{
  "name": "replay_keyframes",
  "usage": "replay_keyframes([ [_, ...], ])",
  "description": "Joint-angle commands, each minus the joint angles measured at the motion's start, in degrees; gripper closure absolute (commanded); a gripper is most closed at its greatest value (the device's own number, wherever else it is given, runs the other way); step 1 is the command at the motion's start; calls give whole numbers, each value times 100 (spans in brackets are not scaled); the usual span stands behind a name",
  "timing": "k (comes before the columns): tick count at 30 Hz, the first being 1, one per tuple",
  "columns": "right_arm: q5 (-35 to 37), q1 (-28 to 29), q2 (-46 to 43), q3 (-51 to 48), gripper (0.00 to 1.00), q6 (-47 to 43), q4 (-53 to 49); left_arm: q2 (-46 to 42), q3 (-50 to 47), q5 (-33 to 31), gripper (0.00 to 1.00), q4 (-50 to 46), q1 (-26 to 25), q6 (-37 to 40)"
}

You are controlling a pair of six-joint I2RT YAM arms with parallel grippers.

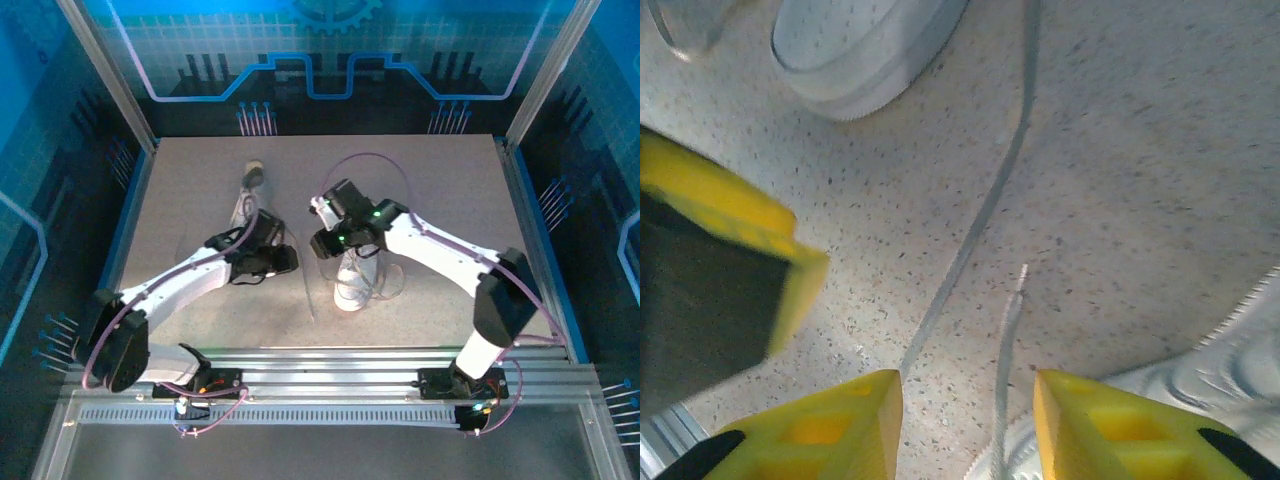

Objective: Tie the shoes

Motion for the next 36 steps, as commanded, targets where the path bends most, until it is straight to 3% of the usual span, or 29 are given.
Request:
replay_keyframes([
  [1, 9, -274, -459, -495, 63, 235, 132, 656, 569, -472, 67, -695, -378, -1086],
  [4, -131, -475, -869, -1042, 64, 211, 202, 1455, 1244, -474, 71, -1041, -534, -1483],
  [10, -326, -879, -1661, -1938, 65, 154, 326, 2675, 2348, -574, 70, -1467, -675, -1517],
  [17, -449, -1124, -2052, -2407, 64, 149, 486, 3534, 2767, -526, 63, -1403, -699, -1362],
  [21, -512, -1166, -2008, -2408, 64, 132, 495, 3868, 2862, -507, 65, -1458, -725, -1273],
  [26, -623, -1262, -1979, -2346, 64, 238, 554, 3697, 2563, -530, 98, -1169, -711, -882],
  [36, -800, -1317, -1842, -2680, 61, 585, 1153, 2313, 1555, -124, 100, 517, -330, 1253],
])
